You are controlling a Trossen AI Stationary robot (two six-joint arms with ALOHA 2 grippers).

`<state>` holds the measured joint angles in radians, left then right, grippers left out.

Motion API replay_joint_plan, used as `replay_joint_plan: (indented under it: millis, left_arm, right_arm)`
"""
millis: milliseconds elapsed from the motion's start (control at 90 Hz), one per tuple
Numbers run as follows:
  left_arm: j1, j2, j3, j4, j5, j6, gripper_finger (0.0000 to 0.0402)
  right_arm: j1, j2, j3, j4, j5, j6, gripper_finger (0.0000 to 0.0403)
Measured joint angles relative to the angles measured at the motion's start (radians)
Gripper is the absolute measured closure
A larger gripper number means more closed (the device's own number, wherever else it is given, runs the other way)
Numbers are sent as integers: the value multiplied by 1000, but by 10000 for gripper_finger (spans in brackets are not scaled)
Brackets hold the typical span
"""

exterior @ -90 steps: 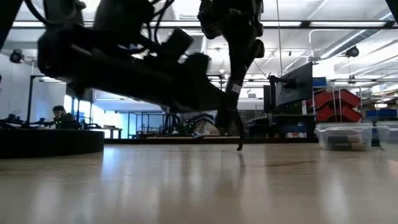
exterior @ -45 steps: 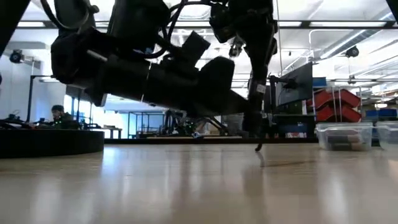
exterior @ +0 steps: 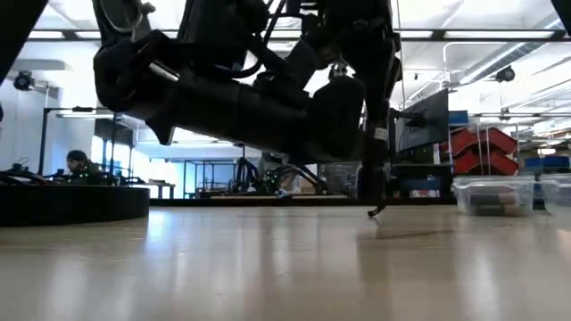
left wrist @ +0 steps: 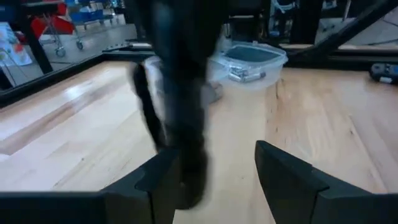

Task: Insert battery
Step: Open the black flashlight battery compartment

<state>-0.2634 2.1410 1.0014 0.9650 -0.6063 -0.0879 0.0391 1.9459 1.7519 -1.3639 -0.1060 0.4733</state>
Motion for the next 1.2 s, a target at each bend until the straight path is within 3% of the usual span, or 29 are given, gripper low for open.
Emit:
replay_joint_plan:
  millis: [589,700,922,1200]
  left_arm:
    - [33,0,1,5,47,-4,221]
    - [35,8,2,11,48,-11,239]
    - [38,23,2,11,72,-27,312]
    - [38,26,1,11,71,-29,313]
  right_arm:
    - [0,36,0,46,-33,15,303]
    - [0,37,0,46,-32,16,307]
    - [0,39,-1,51,-31,28,293]
    - [1,39,-1,60,-30,-4,285]
